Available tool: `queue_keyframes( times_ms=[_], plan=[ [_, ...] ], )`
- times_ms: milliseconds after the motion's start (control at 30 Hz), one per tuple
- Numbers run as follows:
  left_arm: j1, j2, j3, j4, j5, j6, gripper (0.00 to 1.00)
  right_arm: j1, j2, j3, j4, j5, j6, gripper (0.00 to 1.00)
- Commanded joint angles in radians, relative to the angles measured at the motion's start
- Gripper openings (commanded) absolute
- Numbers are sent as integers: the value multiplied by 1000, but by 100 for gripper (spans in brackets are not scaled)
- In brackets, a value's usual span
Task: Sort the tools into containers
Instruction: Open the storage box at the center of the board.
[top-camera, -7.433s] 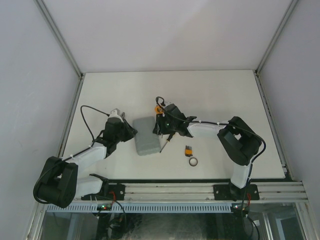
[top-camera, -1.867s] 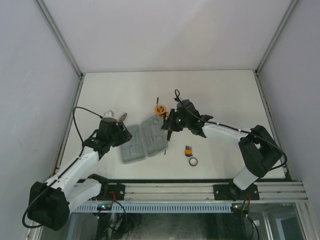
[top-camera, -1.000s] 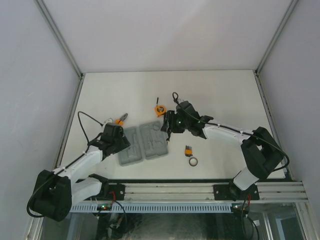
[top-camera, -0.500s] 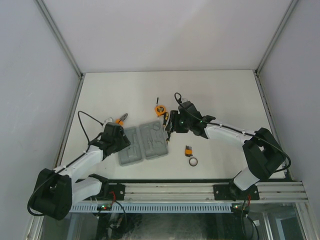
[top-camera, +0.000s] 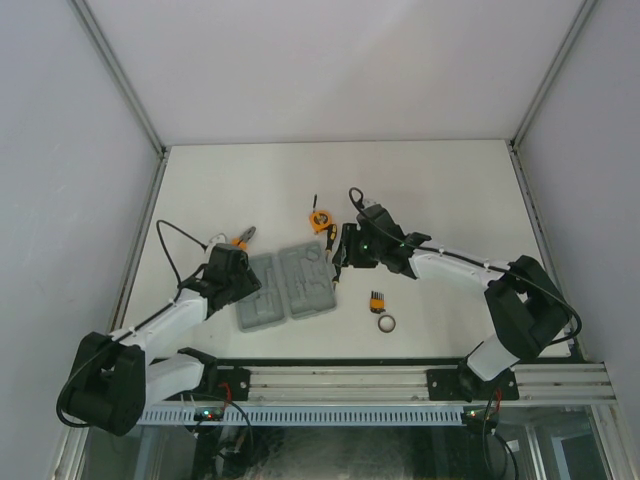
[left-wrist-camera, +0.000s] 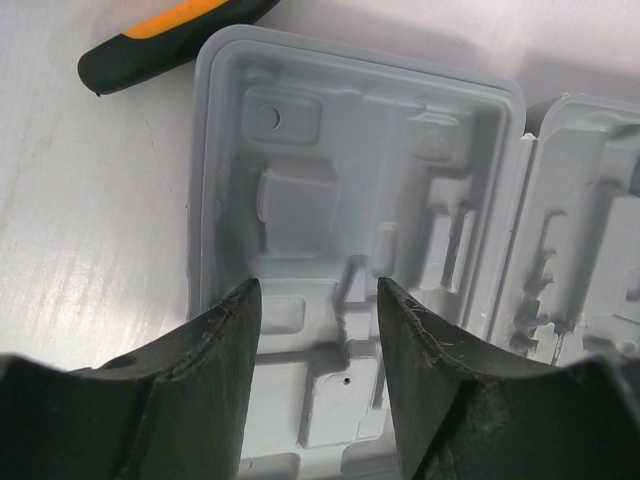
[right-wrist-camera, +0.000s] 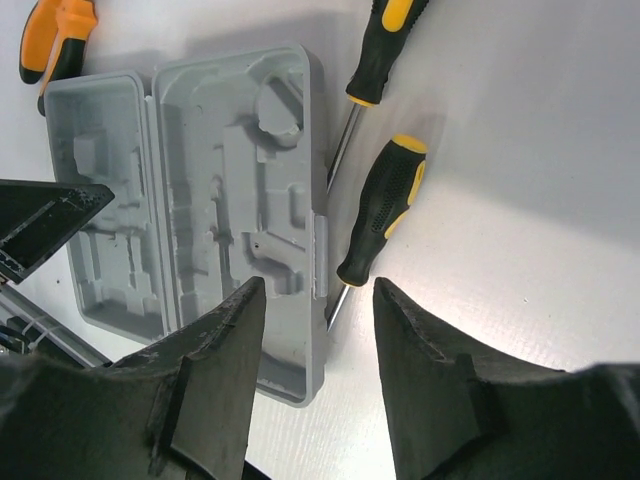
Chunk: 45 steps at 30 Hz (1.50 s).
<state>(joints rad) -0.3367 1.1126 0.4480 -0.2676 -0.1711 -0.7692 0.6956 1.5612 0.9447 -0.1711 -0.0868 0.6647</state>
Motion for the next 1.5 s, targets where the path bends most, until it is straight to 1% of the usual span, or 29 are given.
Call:
queue_keyframes(
  times_ms=[0,167,300,333,433,467,700,967,1467],
  plan=[
    [-1,28,-8,-66,-30,-9,55,-6,-49,-8,36,9,-11,47],
    [-2,31,-9,-67,-27,-5,55,-8,-58,-22,50,19,-1,46],
    [-2,29,-11,-66,-26,-4,55,-16,-95,-73,115,48,22,48],
    [-2,29,-10,-65,-25,-5,55,-19,-108,-86,138,49,26,49],
    [-1,25,-10,-66,-25,-4,55,-31,-140,-118,188,44,38,60],
    [-2,24,-10,-67,-24,-3,55,-36,-148,-124,194,45,41,62],
    [-2,13,-5,-61,-11,0,55,-36,-186,-144,222,73,29,67],
    [-2,-23,24,-89,-16,27,56,-35,-231,-202,307,106,7,69],
    [-4,-51,31,-107,-24,54,56,-36,-265,-207,247,128,30,68]
  ],
)
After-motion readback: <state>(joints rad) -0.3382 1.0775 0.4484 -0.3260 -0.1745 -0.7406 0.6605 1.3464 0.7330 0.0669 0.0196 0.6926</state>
